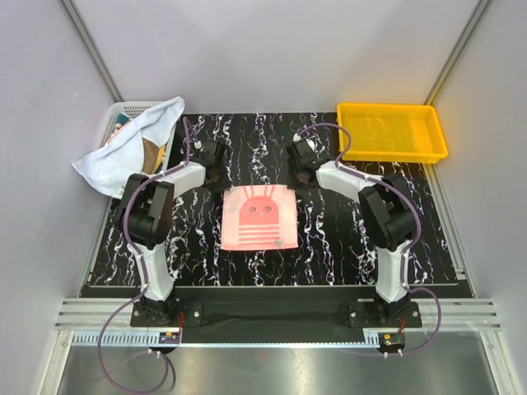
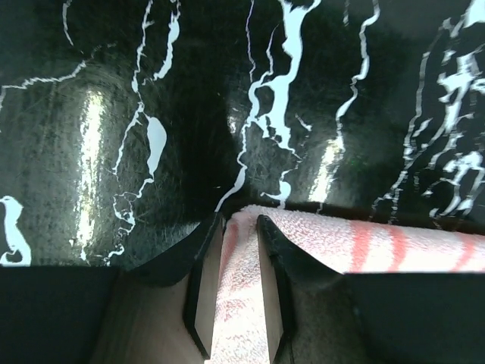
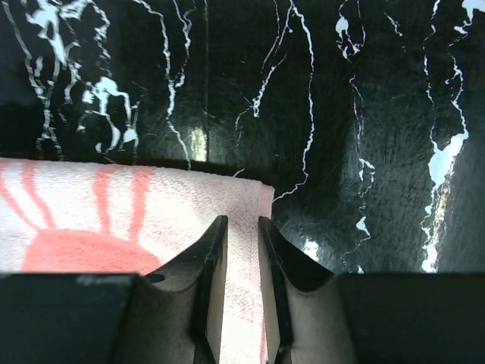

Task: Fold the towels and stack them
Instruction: Fold the towel

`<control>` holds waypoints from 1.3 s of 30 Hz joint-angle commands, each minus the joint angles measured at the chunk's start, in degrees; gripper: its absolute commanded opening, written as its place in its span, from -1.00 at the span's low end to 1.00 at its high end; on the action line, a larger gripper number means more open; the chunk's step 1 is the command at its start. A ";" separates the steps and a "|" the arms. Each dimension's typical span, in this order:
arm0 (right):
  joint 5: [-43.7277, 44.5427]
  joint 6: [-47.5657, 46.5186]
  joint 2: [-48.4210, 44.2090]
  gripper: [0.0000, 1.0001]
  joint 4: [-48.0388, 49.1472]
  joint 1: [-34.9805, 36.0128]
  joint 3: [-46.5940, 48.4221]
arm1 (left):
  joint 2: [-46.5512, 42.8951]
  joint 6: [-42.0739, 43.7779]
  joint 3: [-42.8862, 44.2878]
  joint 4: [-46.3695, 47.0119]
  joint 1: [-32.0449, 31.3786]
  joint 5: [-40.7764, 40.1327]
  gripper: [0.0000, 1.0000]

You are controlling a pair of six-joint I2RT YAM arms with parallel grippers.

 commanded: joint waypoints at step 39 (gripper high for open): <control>-6.50 -1.10 -0.64 -0.16 4.39 -4.06 -0.97 | -3.01 1.13 -1.71 3.68 2.77 9.02 0.05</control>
